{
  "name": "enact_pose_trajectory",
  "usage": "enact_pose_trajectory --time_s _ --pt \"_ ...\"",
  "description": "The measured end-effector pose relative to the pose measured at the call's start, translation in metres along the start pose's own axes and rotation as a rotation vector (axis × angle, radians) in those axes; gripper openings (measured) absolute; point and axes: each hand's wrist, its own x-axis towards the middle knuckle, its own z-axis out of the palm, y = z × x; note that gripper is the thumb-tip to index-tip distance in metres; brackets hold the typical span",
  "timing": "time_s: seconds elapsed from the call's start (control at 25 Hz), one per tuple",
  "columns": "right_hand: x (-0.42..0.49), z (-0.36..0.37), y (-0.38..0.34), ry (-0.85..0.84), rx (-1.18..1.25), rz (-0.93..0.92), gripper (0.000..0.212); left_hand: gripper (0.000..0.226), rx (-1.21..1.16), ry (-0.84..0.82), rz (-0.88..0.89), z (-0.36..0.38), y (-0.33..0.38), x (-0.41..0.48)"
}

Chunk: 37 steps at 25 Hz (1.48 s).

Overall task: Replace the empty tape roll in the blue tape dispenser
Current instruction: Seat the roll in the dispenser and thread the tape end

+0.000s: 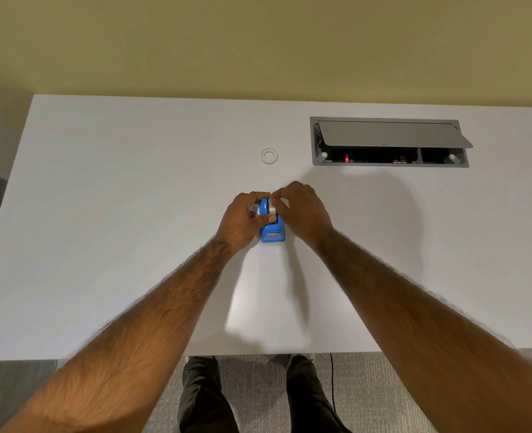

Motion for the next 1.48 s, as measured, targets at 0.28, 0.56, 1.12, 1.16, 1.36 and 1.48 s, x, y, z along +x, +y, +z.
enact_pose_trajectory --time_s 0.28,0.56,1.12,1.16,1.36,1.48 --pt "-0.003 -0.002 -0.003 -0.013 0.012 0.01 0.027 0.053 0.001 -0.03 0.001 -0.002 0.0 0.0" --pt "-0.014 -0.003 -0.004 0.05 0.003 -0.012 0.021 0.045 0.034 -0.041 0.042 -0.002 0.004 -0.001" --pt "0.005 -0.001 -0.01 -0.041 -0.077 -0.024 0.021 0.038 0.058 -0.026 0.086 -0.001 0.005 -0.002" --pt "0.005 -0.001 -0.01 -0.046 -0.08 -0.018 0.021 0.038 0.062 -0.023 0.091 -0.001 0.005 -0.002" --pt "0.006 -0.001 -0.013 -0.057 -0.02 0.043 0.019 0.038 0.063 -0.024 0.079 -0.001 0.006 -0.001" --pt "0.004 -0.008 -0.005 -0.056 0.133 0.099 0.013 0.038 0.039 -0.047 0.04 -0.003 0.007 -0.001"
